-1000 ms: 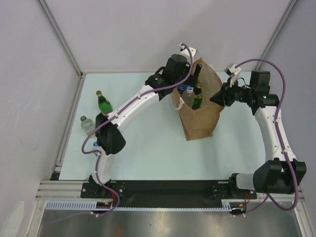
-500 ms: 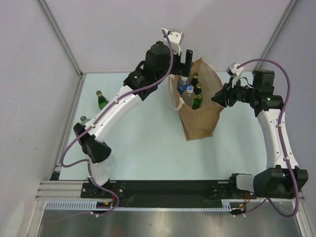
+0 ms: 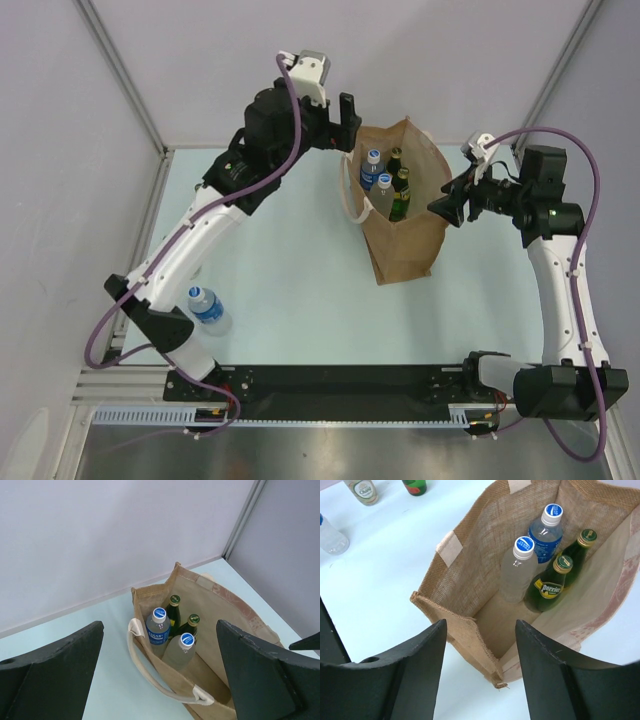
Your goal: Place the beverage into the canvas bag
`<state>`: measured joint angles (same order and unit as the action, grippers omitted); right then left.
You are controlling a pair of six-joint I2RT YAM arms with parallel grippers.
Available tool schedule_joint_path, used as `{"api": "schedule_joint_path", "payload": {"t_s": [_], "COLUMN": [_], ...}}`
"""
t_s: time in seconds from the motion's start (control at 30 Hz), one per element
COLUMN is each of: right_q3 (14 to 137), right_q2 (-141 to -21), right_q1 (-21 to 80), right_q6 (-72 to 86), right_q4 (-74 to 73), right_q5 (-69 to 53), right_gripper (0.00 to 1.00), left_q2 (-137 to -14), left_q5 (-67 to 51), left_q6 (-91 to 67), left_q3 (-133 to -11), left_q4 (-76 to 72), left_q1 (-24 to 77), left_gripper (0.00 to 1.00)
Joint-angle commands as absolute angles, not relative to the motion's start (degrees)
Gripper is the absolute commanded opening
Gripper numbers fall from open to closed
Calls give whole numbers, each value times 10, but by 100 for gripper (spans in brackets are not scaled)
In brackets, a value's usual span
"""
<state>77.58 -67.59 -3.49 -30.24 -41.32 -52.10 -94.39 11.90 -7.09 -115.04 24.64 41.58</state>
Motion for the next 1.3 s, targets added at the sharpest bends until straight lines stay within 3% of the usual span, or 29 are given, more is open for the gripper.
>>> {"api": "schedule_joint_path", "payload": {"t_s": [0.0, 0.3, 0.6, 1.27], "right_q3": [805, 837, 894, 985], "right_q2": [-671, -695, -761, -966], "right_q1": [-30, 46, 194, 472], "right_q6": [-311, -341, -365, -347], "right_q4": [-397, -406, -403, -266], "right_q5": [-553, -572, -549, -490], "right_gripper": [63, 65, 65, 68], "left_q2": [-885, -789, -679, -521], "left_q5": [124, 139, 156, 270], "left_q6": [-79, -87, -107, -137], "left_q3": [-1127, -1033, -920, -870], "left_q4": [236, 224, 241, 381], "left_q1": [410, 398, 358, 332], "left_gripper": [100, 100, 100, 100]}}
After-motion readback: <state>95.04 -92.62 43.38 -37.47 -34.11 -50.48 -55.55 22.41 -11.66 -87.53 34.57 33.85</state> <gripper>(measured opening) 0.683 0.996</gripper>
